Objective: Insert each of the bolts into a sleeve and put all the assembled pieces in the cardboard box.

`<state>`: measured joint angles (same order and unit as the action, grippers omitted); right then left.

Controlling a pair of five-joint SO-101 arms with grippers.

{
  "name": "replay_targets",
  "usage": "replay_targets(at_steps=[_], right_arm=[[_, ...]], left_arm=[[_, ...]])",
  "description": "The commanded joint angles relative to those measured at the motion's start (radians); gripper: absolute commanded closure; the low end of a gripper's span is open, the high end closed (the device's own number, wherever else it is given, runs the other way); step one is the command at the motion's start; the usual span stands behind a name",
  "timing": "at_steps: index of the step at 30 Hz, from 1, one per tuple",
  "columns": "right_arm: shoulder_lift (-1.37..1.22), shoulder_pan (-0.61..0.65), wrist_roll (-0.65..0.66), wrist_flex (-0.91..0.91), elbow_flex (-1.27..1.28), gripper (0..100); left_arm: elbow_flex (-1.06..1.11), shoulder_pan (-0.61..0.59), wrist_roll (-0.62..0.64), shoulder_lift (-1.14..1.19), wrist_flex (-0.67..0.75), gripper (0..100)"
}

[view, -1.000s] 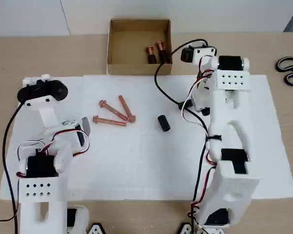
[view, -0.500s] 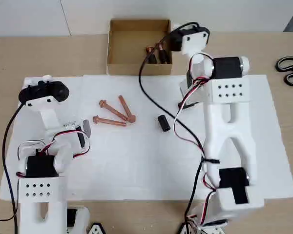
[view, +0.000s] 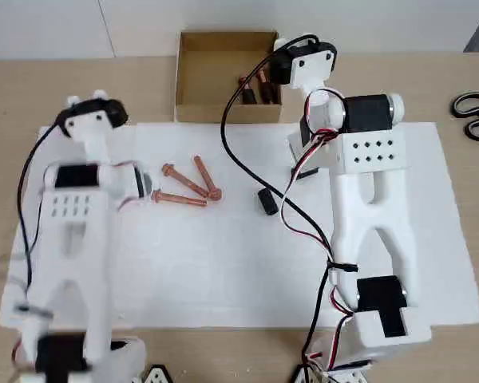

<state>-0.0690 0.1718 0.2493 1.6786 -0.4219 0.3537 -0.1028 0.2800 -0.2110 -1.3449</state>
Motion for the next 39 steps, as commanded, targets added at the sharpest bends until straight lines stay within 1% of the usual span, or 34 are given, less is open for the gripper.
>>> replay_targets(at_steps=[1, 3, 6, 9, 11, 14, 17, 19, 25, 32, 39], right_arm=[[0.054, 0.005, -0.012, 0.004, -0.011, 99.5], [0.054, 0.005, -0.012, 0.004, -0.011, 99.5], [0.053, 0.008, -0.012, 0.004, -0.011, 99.5], [0.053, 0.008, -0.012, 0.004, -0.011, 99.5], [0.053, 0.008, -0.012, 0.004, -0.011, 99.5], [0.053, 0.008, -0.012, 0.004, -0.011, 99.5], [0.053, 0.007, -0.012, 0.004, -0.011, 99.5], [0.053, 0.005, -0.012, 0.004, -0.011, 99.5], [0.053, 0.005, -0.012, -0.002, 0.002, 99.5], [0.053, 0.005, -0.014, -0.007, 0.037, 99.5], [0.053, 0.005, -0.014, -0.007, 0.037, 99.5]], left_arm=[[-0.213, 0.041, 0.091, 0.152, -0.097, 84], [-0.291, 0.071, 0.178, 0.224, -0.133, 84], [-0.381, 0.124, 0.241, 0.318, -0.118, 84], [-0.432, 0.184, 0.319, 0.387, -0.054, 85], [-0.432, 0.209, 0.42, 0.419, -0.002, 85], [-0.432, 0.213, 0.548, 0.463, 0.077, 85], [-0.432, 0.213, 0.615, 0.502, 0.104, 85], [-0.432, 0.212, 0.635, 0.522, 0.104, 85], [-0.432, 0.201, 0.637, 0.56, 0.109, 85], [-0.432, 0.143, 0.677, 0.614, 0.147, 85], [-0.432, 0.149, 0.678, 0.651, 0.184, 85]])
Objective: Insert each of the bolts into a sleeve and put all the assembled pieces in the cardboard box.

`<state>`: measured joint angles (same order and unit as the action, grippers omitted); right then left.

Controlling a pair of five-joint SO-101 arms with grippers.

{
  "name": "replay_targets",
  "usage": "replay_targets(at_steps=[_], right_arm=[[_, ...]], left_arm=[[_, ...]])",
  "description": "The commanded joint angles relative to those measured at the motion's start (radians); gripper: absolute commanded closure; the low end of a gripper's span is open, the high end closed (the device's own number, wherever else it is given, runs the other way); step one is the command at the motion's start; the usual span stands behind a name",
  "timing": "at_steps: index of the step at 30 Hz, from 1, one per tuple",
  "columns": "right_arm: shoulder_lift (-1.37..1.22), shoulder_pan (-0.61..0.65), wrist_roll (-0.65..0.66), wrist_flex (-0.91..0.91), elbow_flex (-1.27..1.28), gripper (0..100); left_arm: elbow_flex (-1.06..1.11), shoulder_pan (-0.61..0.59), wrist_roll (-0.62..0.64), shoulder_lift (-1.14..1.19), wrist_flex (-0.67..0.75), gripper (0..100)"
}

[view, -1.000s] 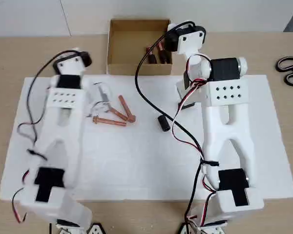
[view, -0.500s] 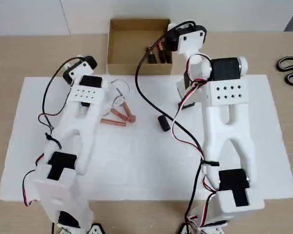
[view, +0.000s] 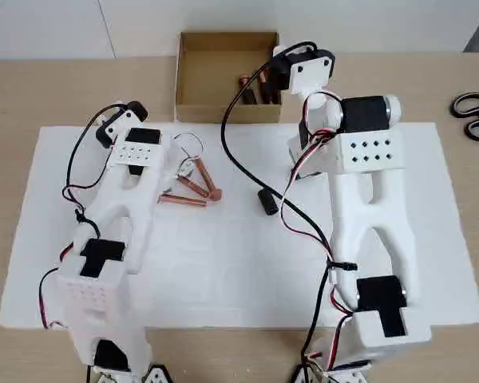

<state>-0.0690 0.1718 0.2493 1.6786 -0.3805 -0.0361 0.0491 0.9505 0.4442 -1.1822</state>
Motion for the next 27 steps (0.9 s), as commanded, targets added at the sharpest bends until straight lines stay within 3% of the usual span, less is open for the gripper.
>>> replay_targets(at_steps=[1, 7, 19, 23, 27], right_arm=[[0.053, 0.005, -0.014, -0.007, -0.005, 99.5], [0.053, 0.005, -0.014, -0.007, -0.005, 99.5], [0.053, 0.005, -0.014, -0.007, -0.003, 99.5], [0.053, 0.005, -0.012, -0.007, -0.003, 99.5], [0.053, 0.005, -0.011, -0.007, -0.003, 99.5]], left_arm=[[-0.042, -0.003, 0.008, -0.002, 0.025, 85], [-0.042, -0.006, 0.006, 0.0, 0.058, 100], [-0.105, 0.009, -0.02, -0.009, 0.035, 99], [-0.255, 0.009, -0.121, -0.009, -0.091, 99], [-0.472, 0.006, -0.199, -0.009, -0.319, 99]])
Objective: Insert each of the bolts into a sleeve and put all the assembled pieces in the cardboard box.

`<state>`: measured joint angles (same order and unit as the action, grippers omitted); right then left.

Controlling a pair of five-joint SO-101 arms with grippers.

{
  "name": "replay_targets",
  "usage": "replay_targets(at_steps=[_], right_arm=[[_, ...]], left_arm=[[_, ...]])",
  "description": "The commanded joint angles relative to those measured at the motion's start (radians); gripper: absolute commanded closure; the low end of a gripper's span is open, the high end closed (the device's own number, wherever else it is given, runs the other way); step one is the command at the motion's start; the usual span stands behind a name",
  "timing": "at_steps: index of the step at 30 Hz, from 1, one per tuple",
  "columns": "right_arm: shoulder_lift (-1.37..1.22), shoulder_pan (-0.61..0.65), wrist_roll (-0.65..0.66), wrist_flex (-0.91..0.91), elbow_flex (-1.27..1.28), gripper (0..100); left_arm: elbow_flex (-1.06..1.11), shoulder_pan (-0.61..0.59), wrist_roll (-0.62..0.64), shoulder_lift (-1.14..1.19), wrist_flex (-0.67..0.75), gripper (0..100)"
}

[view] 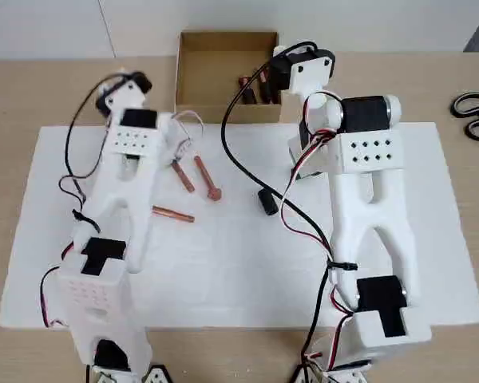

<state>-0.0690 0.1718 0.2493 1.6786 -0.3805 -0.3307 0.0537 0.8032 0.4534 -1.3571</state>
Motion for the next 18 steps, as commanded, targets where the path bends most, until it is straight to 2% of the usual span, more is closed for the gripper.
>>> replay_targets(at_steps=[1, 6, 12, 18], right_arm=[[0.053, 0.005, -0.011, -0.007, -0.003, 99.5], [0.062, 0.005, -0.009, -0.007, -0.003, 99.5], [0.087, 0.01, -0.009, -0.002, -0.008, 99.5], [0.321, 0.008, -0.009, 0.002, -0.002, 99.5]], left_arm=[[-0.229, 0.0, -0.074, -0.018, -0.198, 99], [-0.449, -0.003, -0.175, -0.018, -0.4, 99], [-0.45, 0.005, -0.324, -0.137, -0.397, 99], [-0.346, 0.026, -0.4, -0.417, -0.396, 99]])
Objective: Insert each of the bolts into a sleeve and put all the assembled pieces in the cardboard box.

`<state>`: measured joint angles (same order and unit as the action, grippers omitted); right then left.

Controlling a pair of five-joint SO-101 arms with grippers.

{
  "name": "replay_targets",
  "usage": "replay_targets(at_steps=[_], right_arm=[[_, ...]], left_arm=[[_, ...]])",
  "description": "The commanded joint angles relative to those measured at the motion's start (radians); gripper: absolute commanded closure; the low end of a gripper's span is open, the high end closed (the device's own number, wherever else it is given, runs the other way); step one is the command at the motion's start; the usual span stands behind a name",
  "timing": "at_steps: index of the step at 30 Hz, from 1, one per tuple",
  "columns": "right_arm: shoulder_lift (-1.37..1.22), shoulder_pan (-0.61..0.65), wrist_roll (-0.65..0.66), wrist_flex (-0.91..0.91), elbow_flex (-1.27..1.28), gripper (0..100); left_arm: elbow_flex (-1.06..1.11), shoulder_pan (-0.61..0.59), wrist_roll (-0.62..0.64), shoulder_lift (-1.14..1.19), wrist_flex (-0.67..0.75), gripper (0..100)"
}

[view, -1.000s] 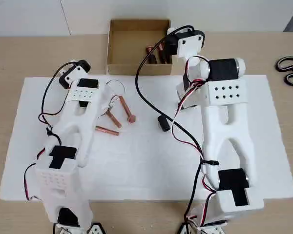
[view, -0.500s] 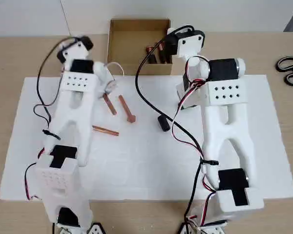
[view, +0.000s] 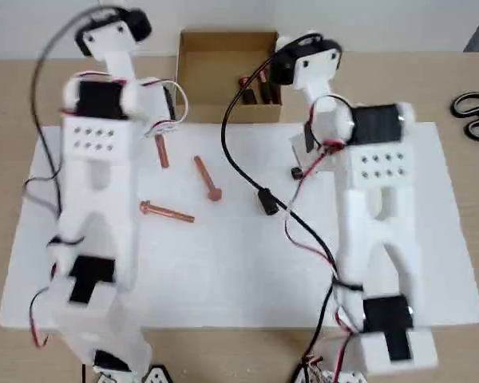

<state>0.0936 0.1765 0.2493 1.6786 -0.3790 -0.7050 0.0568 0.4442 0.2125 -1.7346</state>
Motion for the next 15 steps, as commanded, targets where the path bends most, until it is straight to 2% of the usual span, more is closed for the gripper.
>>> replay_targets(at_steps=[1, 5, 9, 15], right_arm=[[0.206, 0.005, -0.009, 0.002, -0.003, 99.5], [0.395, 0.005, -0.009, 0.002, 0.054, 99.5], [0.591, 0.005, -0.009, -0.002, 0.224, 99.5], [0.848, 0.004, -0.009, -0.062, 0.649, 99.5]], left_arm=[[0.058, 0.034, -0.057, -0.222, -0.018, 99], [0.205, 0.081, -0.077, -0.404, -0.018, 99], [0.349, 0.112, -0.077, -0.552, -0.015, 99], [0.618, 0.106, -0.078, -0.707, 0.163, 99]])
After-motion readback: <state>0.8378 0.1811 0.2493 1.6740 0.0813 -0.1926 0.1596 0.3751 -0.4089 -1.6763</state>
